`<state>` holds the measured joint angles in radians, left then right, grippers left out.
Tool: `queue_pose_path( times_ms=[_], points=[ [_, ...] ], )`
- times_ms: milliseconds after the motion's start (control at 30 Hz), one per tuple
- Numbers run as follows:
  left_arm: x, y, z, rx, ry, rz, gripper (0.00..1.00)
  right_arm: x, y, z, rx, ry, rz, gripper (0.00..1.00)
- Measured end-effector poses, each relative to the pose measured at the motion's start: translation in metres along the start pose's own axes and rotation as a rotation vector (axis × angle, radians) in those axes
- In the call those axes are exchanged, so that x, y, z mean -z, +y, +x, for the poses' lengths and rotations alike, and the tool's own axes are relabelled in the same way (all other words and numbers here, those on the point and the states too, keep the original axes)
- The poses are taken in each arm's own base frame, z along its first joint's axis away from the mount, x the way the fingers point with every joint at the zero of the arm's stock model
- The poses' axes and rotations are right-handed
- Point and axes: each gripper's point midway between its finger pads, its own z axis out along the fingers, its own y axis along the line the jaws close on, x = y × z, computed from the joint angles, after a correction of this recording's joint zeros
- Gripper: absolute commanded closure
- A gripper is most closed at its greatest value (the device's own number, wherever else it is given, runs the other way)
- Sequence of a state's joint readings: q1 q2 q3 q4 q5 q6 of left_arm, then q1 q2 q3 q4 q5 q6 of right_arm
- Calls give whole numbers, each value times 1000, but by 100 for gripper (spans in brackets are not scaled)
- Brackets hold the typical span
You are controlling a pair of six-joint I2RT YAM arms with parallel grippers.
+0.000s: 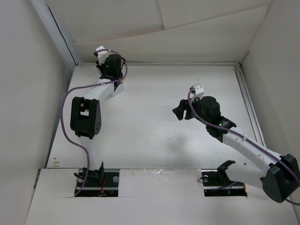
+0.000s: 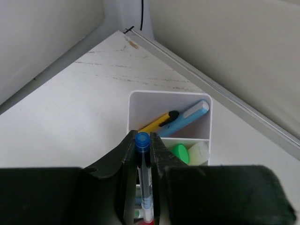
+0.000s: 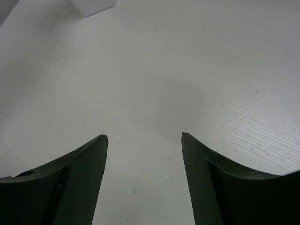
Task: Sort the stationery into containers
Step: Place the pen in the storage box, then reset both arms
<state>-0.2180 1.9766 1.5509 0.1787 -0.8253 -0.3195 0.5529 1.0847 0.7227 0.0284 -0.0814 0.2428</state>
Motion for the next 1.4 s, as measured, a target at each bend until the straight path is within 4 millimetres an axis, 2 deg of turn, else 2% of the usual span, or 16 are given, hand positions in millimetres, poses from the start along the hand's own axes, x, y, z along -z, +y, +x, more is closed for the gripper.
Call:
queue_pose_path(
  times_ms=[167, 300, 333, 433, 467, 500, 533, 567, 667, 767, 933, 1033, 1100, 1167, 1267, 1400],
  points=[
    [6, -8, 9, 3, 0, 23, 100, 2, 0, -4, 4, -13, 1, 30],
    [8, -12, 12, 29, -8, 34, 82, 3, 1, -6, 5, -20, 0, 30],
    [9, -11, 14, 29, -4, 36, 74, 4, 1, -6, 5, -21, 1, 30],
    [9, -9, 26, 11, 21, 39, 62, 4, 1, -7, 5, -26, 3, 29],
    [10, -8, 29, 9, 28, 43, 54, 5, 1, -8, 6, -27, 2, 29],
    [11, -7, 32, 5, 36, 48, 38, 5, 1, -8, 6, -29, 2, 29],
    [13, -5, 34, -4, 43, 51, 11, 5, 1, -9, 6, -31, 1, 29],
    [15, -5, 34, -5, 49, 58, 0, 6, 1, -9, 6, -33, 1, 29],
    [23, -7, 20, 25, 49, 90, 0, 6, 1, -10, 6, -37, 1, 28],
    [38, -10, -10, 77, 32, 143, 0, 8, 2, -13, 7, -45, 1, 28],
    [78, -12, -89, 221, -39, 269, 0, 12, 2, -18, 8, -64, 6, 28],
    [110, -6, -139, 322, -87, 359, 0, 12, 1, -18, 8, -67, 13, 28],
    [134, 2, -164, 387, -104, 416, 0, 13, -3, -19, 7, -75, 34, 28],
    [157, 13, -178, 453, -104, 473, 0, 15, -8, -20, 3, -86, 63, 28],
    [186, 35, -161, 502, -64, 548, 0, 19, -17, -22, -7, -107, 117, 27],
    [212, 72, -84, 476, 50, 600, 0, 29, -28, -23, -20, -136, 180, 20]
  ],
)
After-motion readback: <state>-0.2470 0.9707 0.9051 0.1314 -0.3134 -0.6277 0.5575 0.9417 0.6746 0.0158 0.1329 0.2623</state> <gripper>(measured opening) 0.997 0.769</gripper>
